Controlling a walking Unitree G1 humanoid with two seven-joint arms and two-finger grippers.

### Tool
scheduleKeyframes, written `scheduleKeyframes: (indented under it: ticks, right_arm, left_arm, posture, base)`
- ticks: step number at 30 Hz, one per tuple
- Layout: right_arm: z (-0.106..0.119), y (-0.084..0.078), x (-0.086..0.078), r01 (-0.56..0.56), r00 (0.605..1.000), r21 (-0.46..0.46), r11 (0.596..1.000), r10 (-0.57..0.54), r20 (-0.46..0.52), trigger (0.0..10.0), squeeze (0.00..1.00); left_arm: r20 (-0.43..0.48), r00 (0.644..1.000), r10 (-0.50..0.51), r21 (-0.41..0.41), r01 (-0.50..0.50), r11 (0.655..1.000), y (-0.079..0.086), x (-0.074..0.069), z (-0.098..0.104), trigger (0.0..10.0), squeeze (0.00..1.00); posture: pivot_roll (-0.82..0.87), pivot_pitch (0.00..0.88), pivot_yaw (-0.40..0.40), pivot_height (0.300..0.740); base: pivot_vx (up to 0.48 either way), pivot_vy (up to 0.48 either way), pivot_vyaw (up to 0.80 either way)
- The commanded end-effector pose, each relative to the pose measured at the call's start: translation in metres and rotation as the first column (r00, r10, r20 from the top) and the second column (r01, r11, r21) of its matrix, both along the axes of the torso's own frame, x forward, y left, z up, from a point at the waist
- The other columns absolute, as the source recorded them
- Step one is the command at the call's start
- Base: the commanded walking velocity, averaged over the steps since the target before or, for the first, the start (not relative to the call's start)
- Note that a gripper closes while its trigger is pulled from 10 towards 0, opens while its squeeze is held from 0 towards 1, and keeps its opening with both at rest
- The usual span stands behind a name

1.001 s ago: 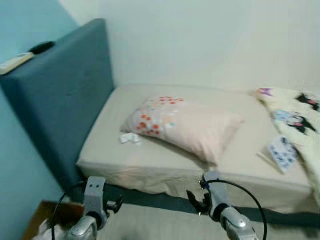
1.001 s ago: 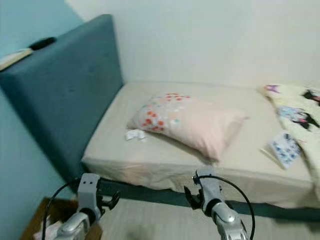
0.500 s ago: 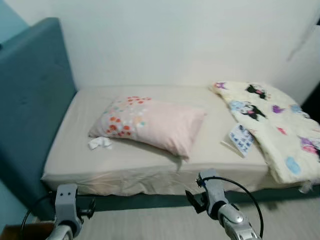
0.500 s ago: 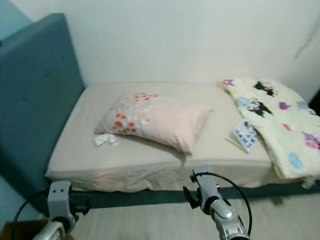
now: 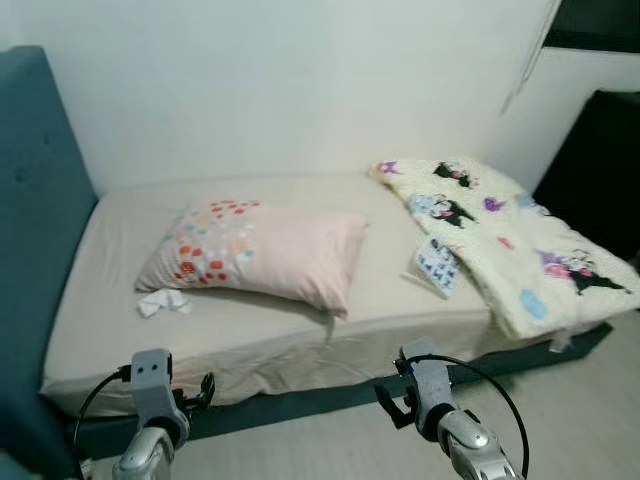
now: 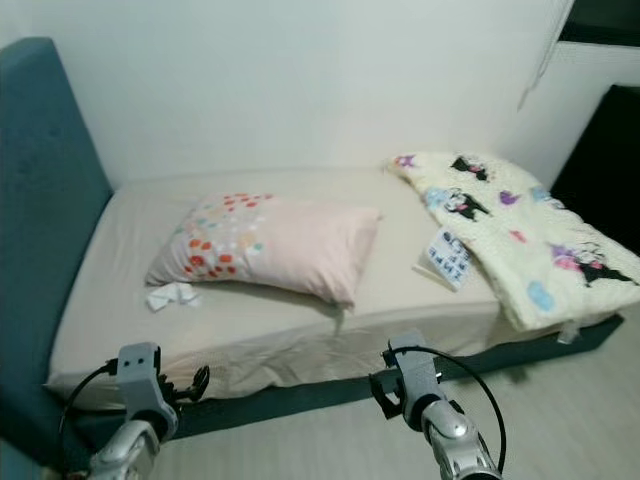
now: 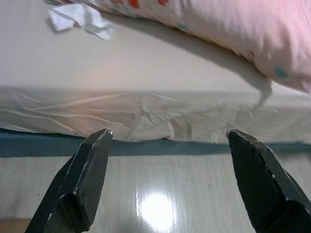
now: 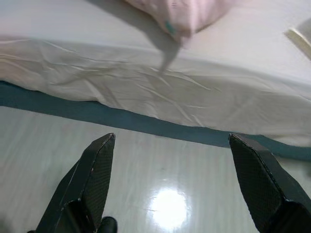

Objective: Clean up the room

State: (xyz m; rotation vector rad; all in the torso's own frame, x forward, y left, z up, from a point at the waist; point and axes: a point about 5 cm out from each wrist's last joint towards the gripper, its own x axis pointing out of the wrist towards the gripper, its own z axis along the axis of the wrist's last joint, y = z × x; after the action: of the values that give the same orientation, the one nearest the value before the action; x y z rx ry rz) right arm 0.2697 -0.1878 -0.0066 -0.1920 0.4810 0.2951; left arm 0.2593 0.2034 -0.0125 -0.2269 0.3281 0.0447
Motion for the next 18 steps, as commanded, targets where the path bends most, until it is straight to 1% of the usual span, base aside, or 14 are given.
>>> scheduleKeyframes:
  ticks: [1, 12, 18]
  right_arm:
    - [0.0034, -0.0037, 0.0033, 0.016, 1.000, -0.003, 1.000, -0.016, 0.020, 10.0, 0.00]
    - [0.0033, -0.0046, 0.0038, 0.014, 1.000, -0.009, 1.000, -0.013, 0.022, 10.0, 0.00]
    - [0.0030, -0.0042, 0.0040, 0.007, 1.000, -0.014, 1.000, -0.007, 0.021, 10.0, 0.00]
  left_arm:
    - [0.002, 1.000, -0.016, -0.029, 0.016, 0.999, -0.0095, 0.0025, -0.0004, 10.0, 0.00]
    - [0.020, 0.999, -0.042, -0.035, 0.043, 0.998, -0.0122, 0.0063, 0.0028, 10.0, 0.00]
    - [0.014, 0.998, -0.068, -0.033, 0.068, 0.997, -0.0177, 0.0058, 0.0013, 10.0, 0.00]
  posture:
    - [-0.05, 0.002, -0.054, 0.740]
    - [-0.05, 0.000, -0.056, 0.740]
    - [-0.05, 0.000, -0.055, 0.740]
  base:
    - [0.304, 0.000, 0.00]
    - [0.304, 0.000, 0.00]
    - [0.308, 0.000, 0.00]
